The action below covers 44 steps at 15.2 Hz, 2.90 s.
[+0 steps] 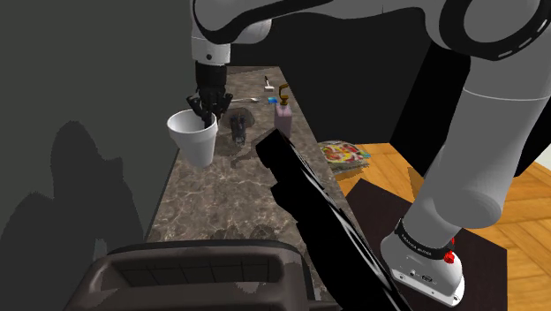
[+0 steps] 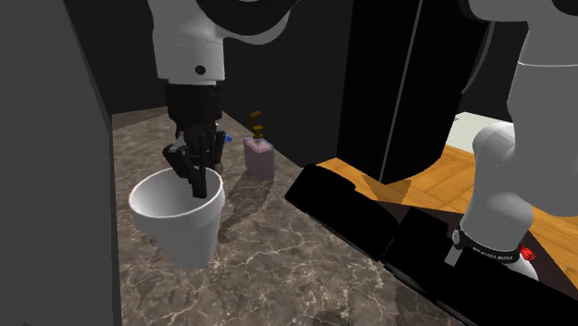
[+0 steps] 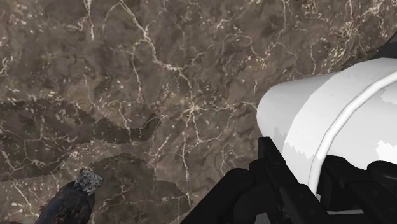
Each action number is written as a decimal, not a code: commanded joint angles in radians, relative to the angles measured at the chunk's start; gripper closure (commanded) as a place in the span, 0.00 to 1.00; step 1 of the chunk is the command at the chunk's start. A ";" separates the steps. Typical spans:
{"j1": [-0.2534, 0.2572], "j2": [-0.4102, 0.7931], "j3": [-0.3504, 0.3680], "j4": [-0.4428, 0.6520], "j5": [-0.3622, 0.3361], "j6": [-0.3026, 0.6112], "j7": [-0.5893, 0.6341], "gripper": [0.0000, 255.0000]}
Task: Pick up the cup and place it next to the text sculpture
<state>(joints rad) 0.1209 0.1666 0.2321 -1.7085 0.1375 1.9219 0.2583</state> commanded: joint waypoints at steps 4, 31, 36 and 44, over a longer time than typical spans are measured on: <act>0.000 -0.005 0.000 0.064 -0.002 -0.068 0.009 1.00; 0.017 0.096 0.006 0.570 -0.032 -0.469 0.077 1.00; 0.032 0.159 0.009 0.734 -0.046 -0.571 0.097 1.00; 0.015 0.101 0.016 0.731 -0.033 -0.625 0.100 1.00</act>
<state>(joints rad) 0.1560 0.3455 0.2465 -0.8631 0.0871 1.2588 0.3678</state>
